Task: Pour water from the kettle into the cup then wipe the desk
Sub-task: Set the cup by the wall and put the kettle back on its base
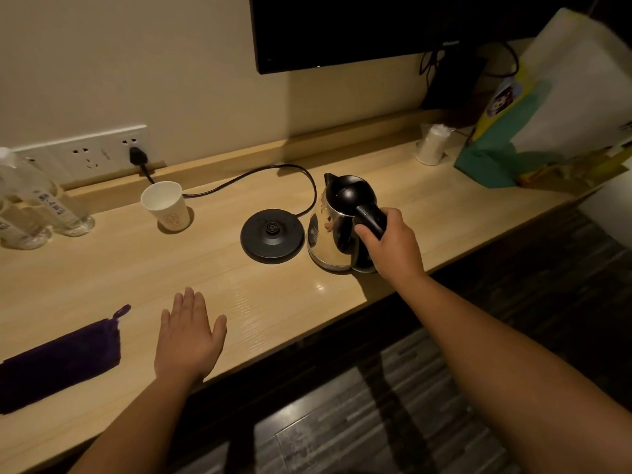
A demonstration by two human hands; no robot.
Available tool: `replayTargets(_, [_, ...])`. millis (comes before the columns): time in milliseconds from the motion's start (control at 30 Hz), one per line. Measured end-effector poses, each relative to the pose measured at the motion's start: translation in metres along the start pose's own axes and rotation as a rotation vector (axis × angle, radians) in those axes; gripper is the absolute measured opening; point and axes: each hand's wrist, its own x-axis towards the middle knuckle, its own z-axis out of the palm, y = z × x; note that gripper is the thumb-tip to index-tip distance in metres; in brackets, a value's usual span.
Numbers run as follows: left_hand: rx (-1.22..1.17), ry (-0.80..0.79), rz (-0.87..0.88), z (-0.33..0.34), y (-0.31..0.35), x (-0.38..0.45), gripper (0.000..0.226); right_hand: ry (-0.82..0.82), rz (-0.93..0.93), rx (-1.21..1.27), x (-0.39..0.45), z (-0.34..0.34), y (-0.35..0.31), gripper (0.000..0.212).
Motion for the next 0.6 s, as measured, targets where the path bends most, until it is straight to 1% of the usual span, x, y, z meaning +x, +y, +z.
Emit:
replayTargets(167, [0.006, -0.002, -0.002, -0.001, 0.0, 0.001, 0.075, 0.018, 0.006, 0.076, -0.001, 0.004, -0.001, 0.049])
replayTargets(333, [-0.013, 0.002, -0.002, -0.002, 0.0, 0.0, 0.075, -0.003, -0.047, 0.093, -0.002, 0.01, -0.008, 0.049])
replayTargets(600, [-0.038, 0.002, 0.003, -0.001, -0.001, 0.0, 0.075, -0.003, -0.14, 0.124, 0.009, 0.018, -0.047, 0.047])
